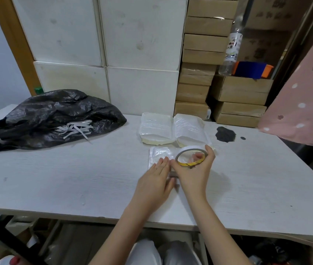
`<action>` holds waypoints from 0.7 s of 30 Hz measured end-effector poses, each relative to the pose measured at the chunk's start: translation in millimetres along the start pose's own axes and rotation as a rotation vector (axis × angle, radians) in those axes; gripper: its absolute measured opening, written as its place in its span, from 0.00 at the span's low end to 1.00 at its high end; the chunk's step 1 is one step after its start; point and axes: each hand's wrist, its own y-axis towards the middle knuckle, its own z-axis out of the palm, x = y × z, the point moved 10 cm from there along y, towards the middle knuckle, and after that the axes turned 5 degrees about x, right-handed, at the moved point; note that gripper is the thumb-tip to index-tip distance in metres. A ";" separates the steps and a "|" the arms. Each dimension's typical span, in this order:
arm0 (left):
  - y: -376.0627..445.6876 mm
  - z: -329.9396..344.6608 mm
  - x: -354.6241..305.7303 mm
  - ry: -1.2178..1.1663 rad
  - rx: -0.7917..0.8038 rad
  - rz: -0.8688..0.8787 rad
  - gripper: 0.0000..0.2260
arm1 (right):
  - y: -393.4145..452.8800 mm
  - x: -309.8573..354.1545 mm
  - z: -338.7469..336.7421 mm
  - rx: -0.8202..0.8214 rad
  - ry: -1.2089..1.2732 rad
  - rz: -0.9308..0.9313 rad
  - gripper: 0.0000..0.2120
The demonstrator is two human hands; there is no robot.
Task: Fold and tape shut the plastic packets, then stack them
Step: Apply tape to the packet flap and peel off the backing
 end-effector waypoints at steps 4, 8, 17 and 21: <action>-1.0 -1.0 0.4 -0.009 -0.021 0.005 0.22 | -5.3 24.6 14.5 0.100 -0.227 -0.231 0.45; -0.7 -2.4 0.3 -0.019 -0.045 0.009 0.20 | -9.0 33.3 17.8 0.117 -0.279 -0.283 0.44; -0.8 6.6 5.0 -0.035 0.021 -0.019 0.25 | -11.4 44.8 12.1 -0.011 -0.485 -0.362 0.43; -0.1 9.6 4.6 0.021 0.029 -0.008 0.25 | -0.3 17.7 -6.7 -0.028 -0.261 -0.140 0.45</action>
